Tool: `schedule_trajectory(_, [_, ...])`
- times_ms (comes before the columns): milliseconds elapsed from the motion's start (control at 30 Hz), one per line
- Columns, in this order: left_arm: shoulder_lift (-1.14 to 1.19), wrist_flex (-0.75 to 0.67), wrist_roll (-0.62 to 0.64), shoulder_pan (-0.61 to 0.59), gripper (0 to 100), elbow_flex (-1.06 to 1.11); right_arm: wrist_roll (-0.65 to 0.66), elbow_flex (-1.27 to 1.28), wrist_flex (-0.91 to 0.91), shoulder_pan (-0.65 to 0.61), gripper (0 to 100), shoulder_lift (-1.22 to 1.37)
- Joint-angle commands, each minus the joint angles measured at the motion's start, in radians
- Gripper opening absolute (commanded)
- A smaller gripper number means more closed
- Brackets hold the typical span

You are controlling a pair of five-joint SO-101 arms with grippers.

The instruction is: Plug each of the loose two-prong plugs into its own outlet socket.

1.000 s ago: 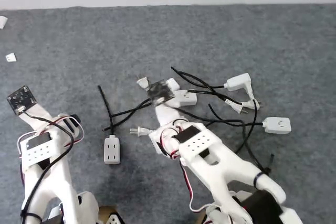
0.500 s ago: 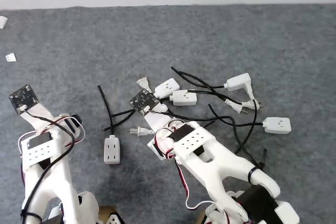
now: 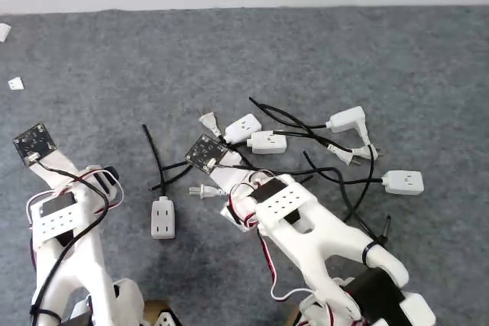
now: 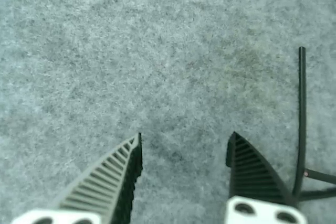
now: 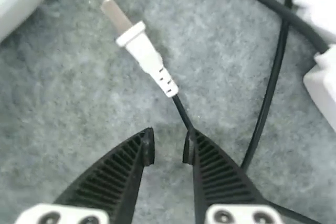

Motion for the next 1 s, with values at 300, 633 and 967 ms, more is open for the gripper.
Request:
schedule_trajectory(300, [0.0,-0.025,-0.011,0.006,24,-0.039,0.262,-0.13,0.067,0.03,11.2,0.09])
schedule_trajectory(633, [-0.008,-0.025,-0.012,0.009,24,-0.027,0.262,-0.196,0.11,0.062,7.7,0.16])
schedule_trajectory(967, [-0.008,-0.025,-0.012,0.008,24,-0.027,0.245,-0.195,0.113,0.065,0.9,0.159])
